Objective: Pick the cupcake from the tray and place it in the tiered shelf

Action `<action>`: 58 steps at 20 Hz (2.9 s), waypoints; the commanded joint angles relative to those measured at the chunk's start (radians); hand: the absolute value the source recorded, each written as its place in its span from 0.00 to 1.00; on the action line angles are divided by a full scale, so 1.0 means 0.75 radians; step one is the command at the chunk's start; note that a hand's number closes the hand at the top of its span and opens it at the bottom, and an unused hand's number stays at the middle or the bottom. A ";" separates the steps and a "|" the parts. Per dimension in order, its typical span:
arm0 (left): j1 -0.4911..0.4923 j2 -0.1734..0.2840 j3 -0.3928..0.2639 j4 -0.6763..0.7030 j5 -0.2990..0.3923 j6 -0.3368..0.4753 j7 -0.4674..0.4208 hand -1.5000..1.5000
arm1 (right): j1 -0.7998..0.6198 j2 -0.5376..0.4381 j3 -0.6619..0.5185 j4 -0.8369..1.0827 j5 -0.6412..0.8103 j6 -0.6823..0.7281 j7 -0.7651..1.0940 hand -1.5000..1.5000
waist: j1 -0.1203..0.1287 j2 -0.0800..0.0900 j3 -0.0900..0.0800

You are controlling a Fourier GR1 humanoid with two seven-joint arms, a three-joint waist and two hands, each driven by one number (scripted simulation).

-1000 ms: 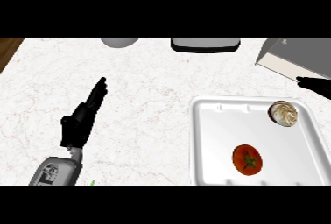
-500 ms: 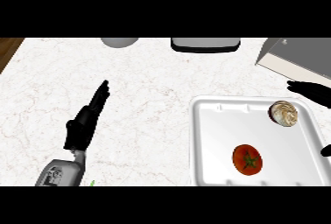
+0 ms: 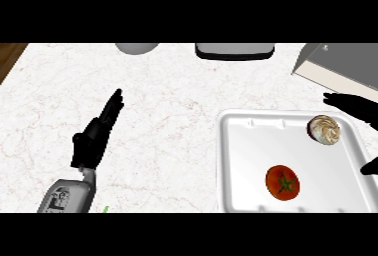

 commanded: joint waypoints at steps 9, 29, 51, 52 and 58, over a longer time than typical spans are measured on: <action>-0.034 -0.055 0.037 -0.011 -0.042 -0.002 0.048 0.50 | -0.145 0.078 -0.023 0.169 0.157 -0.036 -0.004 0.00 | 0.001 0.000 0.000; 0.061 -0.104 0.041 -0.006 -0.087 -0.043 -0.035 0.50 | -0.198 0.116 0.049 0.482 0.410 -0.252 -0.213 1.00 | 0.003 0.000 0.000; -0.025 -0.104 0.054 0.003 -0.086 -0.063 0.013 0.50 | -0.480 0.903 -0.277 0.325 0.256 -0.858 1.375 1.00 | 0.037 -0.015 0.000; -0.034 -0.092 0.047 0.019 -0.091 -0.081 0.014 0.50 | -0.502 0.905 -0.267 0.291 0.209 -0.939 1.394 1.00 | 0.033 -0.014 0.001; 0.003 -0.101 0.045 0.000 -0.099 -0.065 0.023 0.50 | -0.625 0.910 0.063 0.069 0.343 -1.150 1.836 1.00 | 0.014 -0.013 -0.002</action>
